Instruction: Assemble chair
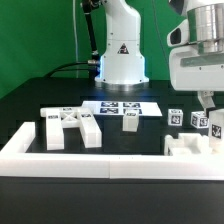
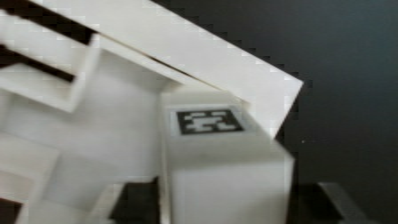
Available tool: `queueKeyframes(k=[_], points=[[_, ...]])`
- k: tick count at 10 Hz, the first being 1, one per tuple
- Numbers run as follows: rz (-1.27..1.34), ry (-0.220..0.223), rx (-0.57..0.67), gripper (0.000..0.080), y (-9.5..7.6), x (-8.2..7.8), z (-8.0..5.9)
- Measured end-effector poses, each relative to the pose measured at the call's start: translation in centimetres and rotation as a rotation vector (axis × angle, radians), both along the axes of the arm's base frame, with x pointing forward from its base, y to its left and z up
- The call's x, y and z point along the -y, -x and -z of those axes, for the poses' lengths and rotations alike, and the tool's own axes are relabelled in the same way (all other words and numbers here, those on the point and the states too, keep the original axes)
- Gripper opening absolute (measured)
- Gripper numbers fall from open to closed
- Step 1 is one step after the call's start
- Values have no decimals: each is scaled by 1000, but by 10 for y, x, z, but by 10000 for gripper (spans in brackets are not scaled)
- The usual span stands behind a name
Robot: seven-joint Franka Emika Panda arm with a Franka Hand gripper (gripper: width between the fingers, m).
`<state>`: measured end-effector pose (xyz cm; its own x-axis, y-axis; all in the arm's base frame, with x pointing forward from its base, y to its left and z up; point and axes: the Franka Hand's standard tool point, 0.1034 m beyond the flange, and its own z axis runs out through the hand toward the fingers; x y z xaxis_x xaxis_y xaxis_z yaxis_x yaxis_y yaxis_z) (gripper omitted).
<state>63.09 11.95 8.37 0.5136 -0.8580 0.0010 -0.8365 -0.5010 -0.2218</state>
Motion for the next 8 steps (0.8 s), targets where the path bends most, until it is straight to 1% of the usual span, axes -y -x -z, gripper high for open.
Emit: queueKeyframes(k=[1,2,3,5,8], points=[[-47,9,6,507,-1,0,-1],[-103,19,4,507,0,-1,0],[-238,47,19,619,0,-1,0],[-448,87,43,648,0,-1,0],[-718,138,74,649,1,-2,0]])
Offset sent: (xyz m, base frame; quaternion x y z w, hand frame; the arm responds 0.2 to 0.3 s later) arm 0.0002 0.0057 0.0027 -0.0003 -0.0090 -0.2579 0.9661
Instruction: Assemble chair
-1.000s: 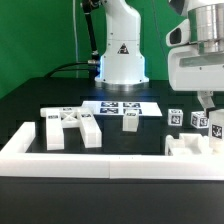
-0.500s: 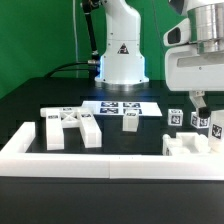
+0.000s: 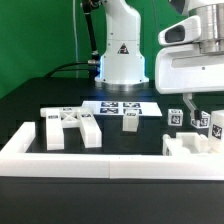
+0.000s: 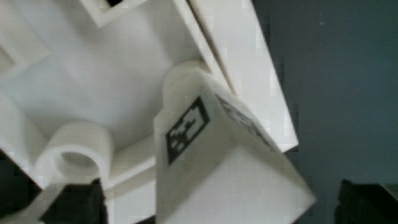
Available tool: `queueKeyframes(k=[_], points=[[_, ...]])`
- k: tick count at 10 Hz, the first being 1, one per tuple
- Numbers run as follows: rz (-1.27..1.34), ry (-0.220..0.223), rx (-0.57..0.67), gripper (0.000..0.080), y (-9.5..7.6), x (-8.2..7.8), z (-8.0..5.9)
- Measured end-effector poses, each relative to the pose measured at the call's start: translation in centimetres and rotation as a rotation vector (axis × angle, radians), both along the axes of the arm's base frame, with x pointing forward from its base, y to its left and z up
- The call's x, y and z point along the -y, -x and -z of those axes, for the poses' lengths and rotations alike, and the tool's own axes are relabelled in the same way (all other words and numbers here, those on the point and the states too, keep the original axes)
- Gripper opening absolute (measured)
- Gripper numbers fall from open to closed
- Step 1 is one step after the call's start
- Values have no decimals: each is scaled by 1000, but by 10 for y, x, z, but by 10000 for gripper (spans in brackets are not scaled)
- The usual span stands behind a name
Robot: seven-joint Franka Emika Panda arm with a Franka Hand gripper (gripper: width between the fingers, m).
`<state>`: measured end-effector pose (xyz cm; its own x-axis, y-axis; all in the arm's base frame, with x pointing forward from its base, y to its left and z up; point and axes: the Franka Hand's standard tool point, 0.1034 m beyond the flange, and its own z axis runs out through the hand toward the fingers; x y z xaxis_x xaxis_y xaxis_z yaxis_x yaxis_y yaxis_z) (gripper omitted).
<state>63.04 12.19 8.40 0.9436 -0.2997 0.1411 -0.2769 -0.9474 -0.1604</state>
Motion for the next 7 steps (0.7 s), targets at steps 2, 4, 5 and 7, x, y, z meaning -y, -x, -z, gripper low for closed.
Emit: queueKeyframes(k=[2,4,5,7], points=[[-136,27,15,649,0,-2,0],[-308,72,31,649,1,-2,1],[-391,96,35,649,1,-2,2],[-535,146,33,649,4,-2,4]])
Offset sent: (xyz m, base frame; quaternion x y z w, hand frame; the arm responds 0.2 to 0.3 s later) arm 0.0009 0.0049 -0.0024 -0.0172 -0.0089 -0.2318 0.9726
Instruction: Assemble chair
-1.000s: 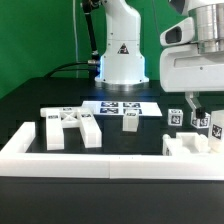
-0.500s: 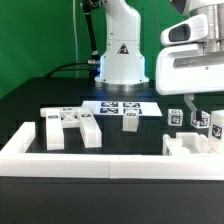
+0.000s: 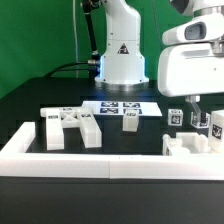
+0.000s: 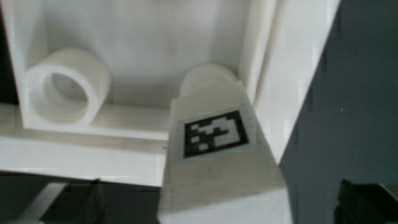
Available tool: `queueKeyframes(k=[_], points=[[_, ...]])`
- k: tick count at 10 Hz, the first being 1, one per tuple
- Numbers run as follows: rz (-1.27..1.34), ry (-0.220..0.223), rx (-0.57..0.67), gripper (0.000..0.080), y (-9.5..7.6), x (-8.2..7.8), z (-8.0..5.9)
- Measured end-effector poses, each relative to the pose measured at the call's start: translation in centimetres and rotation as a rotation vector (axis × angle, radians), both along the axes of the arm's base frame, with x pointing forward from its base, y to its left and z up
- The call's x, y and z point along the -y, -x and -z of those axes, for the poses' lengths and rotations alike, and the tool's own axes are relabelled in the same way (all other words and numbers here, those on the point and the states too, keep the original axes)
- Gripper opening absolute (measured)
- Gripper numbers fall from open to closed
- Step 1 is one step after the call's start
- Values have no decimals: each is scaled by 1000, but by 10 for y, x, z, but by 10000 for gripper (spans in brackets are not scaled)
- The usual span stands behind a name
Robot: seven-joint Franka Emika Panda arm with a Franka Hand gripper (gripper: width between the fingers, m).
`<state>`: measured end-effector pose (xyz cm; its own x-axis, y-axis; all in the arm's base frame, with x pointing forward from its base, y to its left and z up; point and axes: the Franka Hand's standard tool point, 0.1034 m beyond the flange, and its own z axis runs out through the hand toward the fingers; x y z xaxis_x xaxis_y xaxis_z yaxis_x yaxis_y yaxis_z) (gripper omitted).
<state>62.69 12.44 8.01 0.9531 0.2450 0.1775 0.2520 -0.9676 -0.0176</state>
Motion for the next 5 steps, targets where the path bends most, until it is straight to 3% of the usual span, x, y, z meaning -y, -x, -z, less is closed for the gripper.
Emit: queueKeyframes(k=[1,2,4,5], points=[[-16,7,3,649,1,-1,0],[-14,6,3,562,1,-1,0],[-9,5,2,289,1,-1,0],[16,1,1,289,1,-1,0]])
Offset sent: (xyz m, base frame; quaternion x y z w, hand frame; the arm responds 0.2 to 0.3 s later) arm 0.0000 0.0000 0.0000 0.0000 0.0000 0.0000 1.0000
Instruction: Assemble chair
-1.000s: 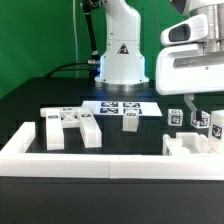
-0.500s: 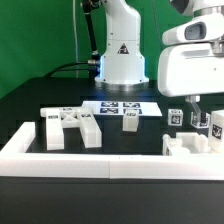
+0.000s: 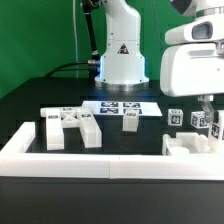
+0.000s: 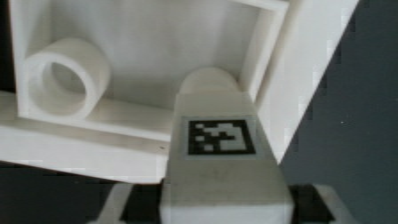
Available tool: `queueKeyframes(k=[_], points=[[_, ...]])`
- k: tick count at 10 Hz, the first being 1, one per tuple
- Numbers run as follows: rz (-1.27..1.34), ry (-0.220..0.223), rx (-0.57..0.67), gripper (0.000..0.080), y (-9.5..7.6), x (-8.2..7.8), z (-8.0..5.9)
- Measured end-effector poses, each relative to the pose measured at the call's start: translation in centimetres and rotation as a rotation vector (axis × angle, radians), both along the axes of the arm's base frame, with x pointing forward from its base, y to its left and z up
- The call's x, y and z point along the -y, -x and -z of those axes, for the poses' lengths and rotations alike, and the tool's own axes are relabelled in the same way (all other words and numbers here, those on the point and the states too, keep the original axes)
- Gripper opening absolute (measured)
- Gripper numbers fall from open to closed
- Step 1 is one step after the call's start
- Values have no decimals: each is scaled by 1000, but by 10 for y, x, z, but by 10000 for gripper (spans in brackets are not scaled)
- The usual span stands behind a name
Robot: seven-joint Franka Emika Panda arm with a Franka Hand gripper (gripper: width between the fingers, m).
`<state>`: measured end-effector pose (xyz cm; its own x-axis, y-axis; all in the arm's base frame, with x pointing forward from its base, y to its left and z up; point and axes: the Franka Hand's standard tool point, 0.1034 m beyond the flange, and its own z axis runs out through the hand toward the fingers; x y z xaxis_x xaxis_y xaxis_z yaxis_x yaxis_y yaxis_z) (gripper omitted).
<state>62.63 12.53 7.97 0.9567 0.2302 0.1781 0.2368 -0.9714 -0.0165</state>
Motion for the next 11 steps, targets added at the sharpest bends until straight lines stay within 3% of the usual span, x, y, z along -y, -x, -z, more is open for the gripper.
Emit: queueKeyframes(k=[1,2,3,5,9,11], points=[[11,-3,-1,289,0,0,0],[224,-50,-16,289,0,0,0],[273,-59,-20,289,0,0,0],[647,-130,-39,291,1,2,1],[1009,-177,-50,291,1,1,1],[1278,-222,-61,291,2,0,1]])
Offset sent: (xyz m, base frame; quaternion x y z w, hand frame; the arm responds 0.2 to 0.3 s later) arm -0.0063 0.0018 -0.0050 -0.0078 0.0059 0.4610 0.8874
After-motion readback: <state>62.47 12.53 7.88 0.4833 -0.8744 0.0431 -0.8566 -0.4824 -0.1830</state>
